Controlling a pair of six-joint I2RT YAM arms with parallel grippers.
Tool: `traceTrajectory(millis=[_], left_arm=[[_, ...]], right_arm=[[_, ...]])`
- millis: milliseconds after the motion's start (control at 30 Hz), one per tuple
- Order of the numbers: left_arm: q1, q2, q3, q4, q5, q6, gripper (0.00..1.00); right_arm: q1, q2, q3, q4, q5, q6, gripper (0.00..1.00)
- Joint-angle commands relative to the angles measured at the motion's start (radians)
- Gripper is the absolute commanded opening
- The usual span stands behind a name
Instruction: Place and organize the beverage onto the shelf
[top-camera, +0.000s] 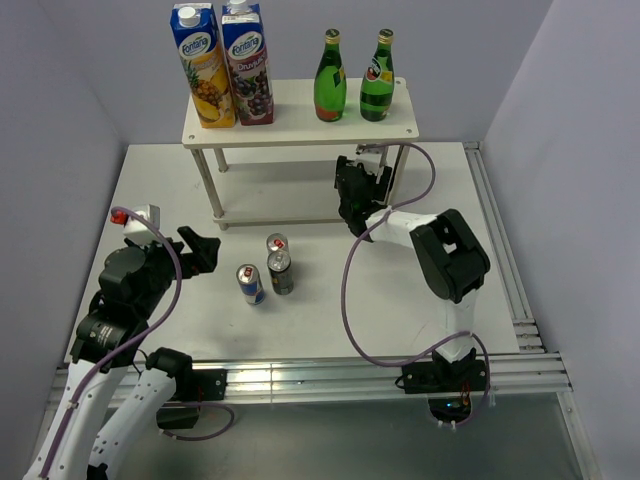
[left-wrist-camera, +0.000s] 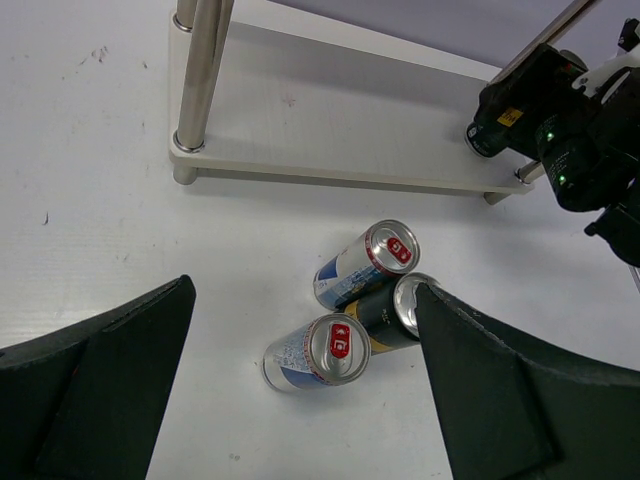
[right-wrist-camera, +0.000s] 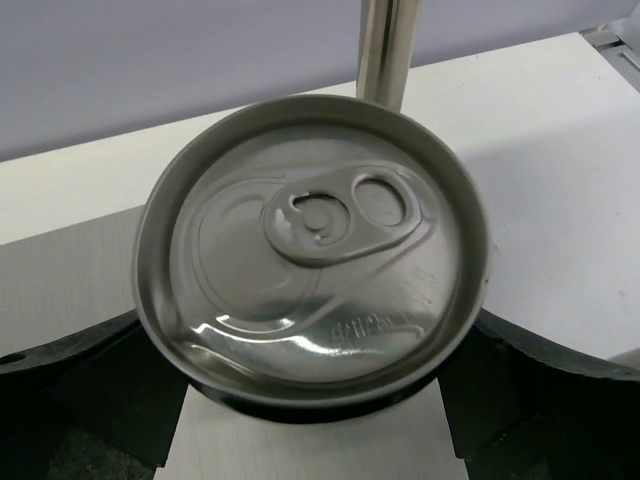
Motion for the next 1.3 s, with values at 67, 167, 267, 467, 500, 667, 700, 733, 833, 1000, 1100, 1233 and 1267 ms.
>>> traceTrajectory(millis=[67, 167, 267, 467, 500, 667, 700, 733, 833, 1000, 1100, 1233, 1267], left_arm=[[0.003, -0.017, -0.004, 0.034, 0.002, 0.019, 0.99], [0.003, -0.021, -0.004, 0.034, -0.001, 0.019, 0.99], [0.003, -0.027, -0.004, 0.034, -0.004, 0.018, 0.99], [0.003, -0.039, -0.004, 0.033, -0.009, 0.015, 0.99], [0.003, -0.040, -0.004, 0.033, -0.009, 0.015, 0.99], [0.003, -0.039, -0.004, 0.033, -0.011, 0.015, 0.99], [0.003, -0.040, -0.003, 0.033, -0.011, 0.016, 0.99], [0.003, -0.040, -0.003, 0.034, -0.011, 0.015, 0.99], [0.003, -0.036, -0.003, 0.034, -0.011, 0.016, 0.99], [0.006, -0.031, -0.003, 0.034, -0.008, 0.016, 0.99], [0.005, -0.025, -0.003, 0.033, -0.011, 0.016, 0.99], [0.005, -0.028, -0.003, 0.034, -0.006, 0.018, 0.99], [0.005, -0.028, -0.003, 0.034, -0.004, 0.016, 0.99]], right_arm=[[-0.006, -0.114, 0.003, -0.038, 0.006, 0.024, 0.96], [0.006, -0.149, -0.017, -0.063, 0.017, 0.030, 0.98], [0.023, -0.195, -0.038, -0.110, 0.017, 0.051, 0.99], [0.077, -0.287, -0.106, -0.187, 0.019, 0.085, 1.00], [0.088, -0.301, -0.114, -0.216, 0.016, 0.091, 1.00], [0.173, -0.416, -0.198, -0.289, 0.048, 0.166, 1.00], [0.186, -0.437, -0.212, -0.334, 0.040, 0.194, 1.00], [0.203, -0.486, -0.251, -0.345, 0.029, 0.240, 1.00], [0.319, -0.570, -0.333, -0.357, 0.009, 0.277, 1.00], [0.558, -0.682, -0.504, -0.227, -0.107, 0.289, 1.00], [0.620, -0.759, -0.671, -0.028, -0.291, 0.271, 1.00], [0.657, -0.741, -0.758, 0.092, -0.366, 0.256, 1.00], [0.657, -0.724, -0.756, 0.100, -0.366, 0.246, 1.00]])
